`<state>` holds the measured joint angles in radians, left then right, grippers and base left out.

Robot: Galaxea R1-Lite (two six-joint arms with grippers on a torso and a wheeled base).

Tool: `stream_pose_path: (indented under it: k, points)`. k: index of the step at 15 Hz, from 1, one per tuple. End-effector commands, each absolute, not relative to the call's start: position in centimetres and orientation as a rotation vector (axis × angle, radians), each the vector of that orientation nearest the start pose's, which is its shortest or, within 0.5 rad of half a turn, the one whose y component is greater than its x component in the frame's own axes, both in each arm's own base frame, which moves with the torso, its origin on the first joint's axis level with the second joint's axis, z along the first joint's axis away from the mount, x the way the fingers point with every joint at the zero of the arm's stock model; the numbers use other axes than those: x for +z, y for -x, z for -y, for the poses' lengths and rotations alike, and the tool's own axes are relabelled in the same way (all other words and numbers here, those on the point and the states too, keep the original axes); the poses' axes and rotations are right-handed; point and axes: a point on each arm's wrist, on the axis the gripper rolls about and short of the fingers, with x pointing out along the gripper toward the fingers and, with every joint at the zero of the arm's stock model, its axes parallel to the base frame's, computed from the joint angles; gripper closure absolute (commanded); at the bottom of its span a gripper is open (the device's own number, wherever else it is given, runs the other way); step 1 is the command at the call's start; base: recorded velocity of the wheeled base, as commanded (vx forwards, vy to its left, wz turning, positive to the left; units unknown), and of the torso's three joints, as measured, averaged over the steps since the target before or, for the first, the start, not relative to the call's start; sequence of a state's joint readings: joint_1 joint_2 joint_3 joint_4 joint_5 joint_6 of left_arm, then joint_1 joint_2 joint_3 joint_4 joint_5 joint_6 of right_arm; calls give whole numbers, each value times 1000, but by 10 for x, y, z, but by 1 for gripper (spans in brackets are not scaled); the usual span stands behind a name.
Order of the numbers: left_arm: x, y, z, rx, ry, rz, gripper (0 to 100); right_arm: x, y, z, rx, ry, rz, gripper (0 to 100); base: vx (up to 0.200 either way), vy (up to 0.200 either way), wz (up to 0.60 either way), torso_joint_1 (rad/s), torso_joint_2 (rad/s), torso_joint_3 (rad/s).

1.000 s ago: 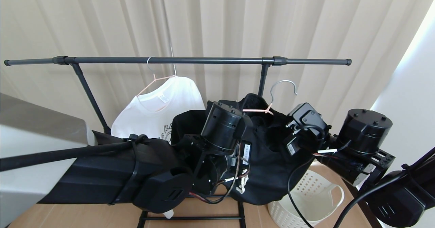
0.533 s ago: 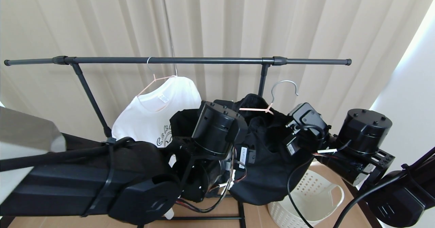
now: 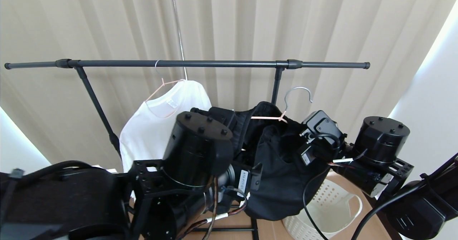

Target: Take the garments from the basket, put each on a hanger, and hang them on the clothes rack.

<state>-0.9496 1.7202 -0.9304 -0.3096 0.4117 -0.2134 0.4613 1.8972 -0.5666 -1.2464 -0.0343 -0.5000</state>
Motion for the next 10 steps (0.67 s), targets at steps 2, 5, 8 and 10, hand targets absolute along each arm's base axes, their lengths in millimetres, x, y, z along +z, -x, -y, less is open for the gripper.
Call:
stream_pose_path:
  k: [2, 5, 8, 10]
  points:
    - [214, -173, 206, -495, -138, -313, 0, 120, -279, -138, 457, 517, 15, 100, 0, 0, 0, 0, 0, 0]
    - [229, -183, 181, -567, -203, -253, 0, 116, -274, -137, 500, 522, 6, 100, 0, 0, 0, 0, 0, 0]
    - [236, -199, 167, -574, -354, -196, 0, 111, -270, -135, 514, 549, -10, 100, 0, 0, 0, 0, 0, 0]
    - [232, -209, 155, -643, -435, -202, 0, 109, -268, -135, 540, 570, -9, 100, 0, 0, 0, 0, 0, 0]
